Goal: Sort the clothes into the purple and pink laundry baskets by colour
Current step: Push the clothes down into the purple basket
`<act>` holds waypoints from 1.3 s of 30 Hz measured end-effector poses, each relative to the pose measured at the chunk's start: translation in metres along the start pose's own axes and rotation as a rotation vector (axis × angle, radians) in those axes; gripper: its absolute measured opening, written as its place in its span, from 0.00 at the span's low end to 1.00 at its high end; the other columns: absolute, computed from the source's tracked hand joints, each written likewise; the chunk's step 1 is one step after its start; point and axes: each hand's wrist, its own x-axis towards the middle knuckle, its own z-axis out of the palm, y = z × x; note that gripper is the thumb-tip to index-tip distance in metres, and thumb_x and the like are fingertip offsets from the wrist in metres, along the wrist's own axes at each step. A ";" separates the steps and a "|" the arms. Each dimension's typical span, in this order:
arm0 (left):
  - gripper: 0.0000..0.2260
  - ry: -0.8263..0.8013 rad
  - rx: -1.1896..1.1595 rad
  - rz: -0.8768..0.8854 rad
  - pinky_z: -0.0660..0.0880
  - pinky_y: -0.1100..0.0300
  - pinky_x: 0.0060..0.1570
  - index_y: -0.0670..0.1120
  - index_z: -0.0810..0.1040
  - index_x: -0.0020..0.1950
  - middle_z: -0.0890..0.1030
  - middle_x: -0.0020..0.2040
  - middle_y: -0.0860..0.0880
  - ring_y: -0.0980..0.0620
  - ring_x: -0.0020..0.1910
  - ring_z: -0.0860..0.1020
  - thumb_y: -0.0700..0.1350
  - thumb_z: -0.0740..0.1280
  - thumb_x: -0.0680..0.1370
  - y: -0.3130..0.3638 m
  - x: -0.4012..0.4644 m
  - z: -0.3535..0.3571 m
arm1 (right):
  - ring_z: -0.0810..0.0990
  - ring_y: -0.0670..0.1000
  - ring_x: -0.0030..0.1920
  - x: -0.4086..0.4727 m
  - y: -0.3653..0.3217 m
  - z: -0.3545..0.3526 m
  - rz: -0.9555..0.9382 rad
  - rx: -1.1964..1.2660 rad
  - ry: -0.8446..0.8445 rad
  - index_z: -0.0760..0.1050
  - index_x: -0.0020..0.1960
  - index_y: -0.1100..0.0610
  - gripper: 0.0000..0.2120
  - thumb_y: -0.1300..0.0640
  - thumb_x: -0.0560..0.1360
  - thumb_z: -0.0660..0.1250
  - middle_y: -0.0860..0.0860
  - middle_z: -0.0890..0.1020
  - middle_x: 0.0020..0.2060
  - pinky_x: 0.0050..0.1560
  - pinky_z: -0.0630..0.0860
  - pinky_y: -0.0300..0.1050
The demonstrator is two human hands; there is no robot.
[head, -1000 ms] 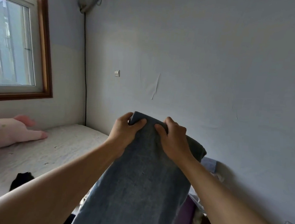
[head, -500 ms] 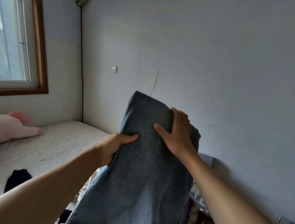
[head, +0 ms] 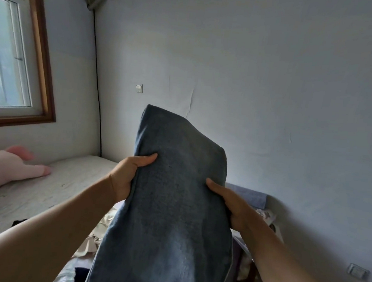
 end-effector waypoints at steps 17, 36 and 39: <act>0.38 0.333 0.342 0.148 0.72 0.48 0.60 0.48 0.61 0.74 0.72 0.64 0.43 0.43 0.61 0.74 0.48 0.77 0.68 -0.013 0.032 -0.026 | 0.76 0.53 0.41 0.018 -0.012 0.008 -0.263 0.151 0.508 0.70 0.54 0.55 0.14 0.64 0.72 0.71 0.57 0.78 0.46 0.35 0.72 0.41; 0.12 -0.089 0.364 -0.215 0.79 0.60 0.39 0.40 0.79 0.56 0.82 0.50 0.42 0.47 0.47 0.79 0.32 0.62 0.76 -0.006 0.017 -0.017 | 0.74 0.52 0.55 0.002 -0.015 -0.021 -0.343 -0.978 0.121 0.72 0.59 0.43 0.36 0.57 0.55 0.81 0.52 0.74 0.56 0.51 0.74 0.43; 0.11 -0.114 0.418 -0.265 0.80 0.63 0.34 0.38 0.78 0.58 0.81 0.52 0.41 0.48 0.46 0.79 0.35 0.63 0.77 0.000 0.016 -0.018 | 0.76 0.51 0.50 -0.002 -0.021 -0.022 -0.421 -1.087 0.238 0.77 0.49 0.47 0.21 0.55 0.60 0.79 0.52 0.79 0.48 0.44 0.69 0.40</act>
